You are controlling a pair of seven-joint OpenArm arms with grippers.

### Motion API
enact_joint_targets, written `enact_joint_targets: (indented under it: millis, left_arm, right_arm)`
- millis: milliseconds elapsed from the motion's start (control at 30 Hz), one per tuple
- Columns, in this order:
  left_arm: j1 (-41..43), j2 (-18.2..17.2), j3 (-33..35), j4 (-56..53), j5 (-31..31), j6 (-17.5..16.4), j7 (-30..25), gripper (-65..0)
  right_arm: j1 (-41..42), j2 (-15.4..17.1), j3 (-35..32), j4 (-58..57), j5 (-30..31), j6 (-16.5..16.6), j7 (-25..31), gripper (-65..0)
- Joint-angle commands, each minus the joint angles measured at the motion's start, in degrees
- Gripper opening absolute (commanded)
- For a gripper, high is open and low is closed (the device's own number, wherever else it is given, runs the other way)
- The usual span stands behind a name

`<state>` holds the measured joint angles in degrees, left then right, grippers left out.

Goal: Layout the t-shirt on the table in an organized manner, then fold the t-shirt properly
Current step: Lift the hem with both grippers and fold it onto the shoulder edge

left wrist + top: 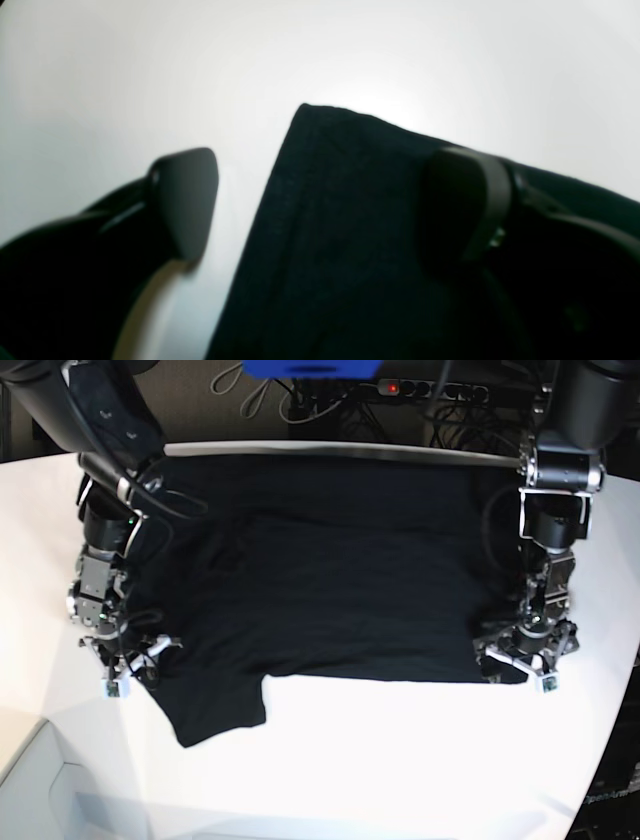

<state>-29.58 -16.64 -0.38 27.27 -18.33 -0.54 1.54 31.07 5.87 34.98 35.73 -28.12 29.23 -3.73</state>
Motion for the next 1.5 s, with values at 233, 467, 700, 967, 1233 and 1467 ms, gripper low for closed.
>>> enact_joint_targets:
  millis: [233,467,700,967,1233,1467]
  left_arm:
    - [-1.0,-0.5,-0.2,-2.1,0.1,0.2,-0.7,-36.4]
    - [-1.0,-0.5,-0.3,-1.4,0.1,0.2,-0.9,-49.2]
    - [-1.1,-0.5,-0.3,-1.3,0.0,0.2,-0.4,-62.1]
    - [-0.7,-0.5,-0.4,-1.1,0.0,0.3,-0.6,-64.8]
    - [8.1,-0.5,-0.5,21.9,-0.1,0.8,-0.2,-64.8]
    - [13.3,-0.5,-0.5,32.4,-0.1,0.8,-0.2,-64.8]
  right_arm:
    - [0.6,0.2,-0.3,0.0,-1.0,0.3,-2.4,-45.1]
    - [0.6,0.2,0.1,0.1,-1.0,0.3,-2.4,-58.6]
    - [1.0,0.2,0.1,0.3,-1.0,0.3,-2.4,-65.0]
    - [-1.7,0.1,0.1,8.8,-0.9,4.1,-2.5,-65.0]
    - [-7.2,-3.5,1.4,20.8,-0.1,5.6,-2.4,-65.0]
    - [-11.8,-5.0,1.1,29.9,2.2,6.9,-2.5,-65.0]
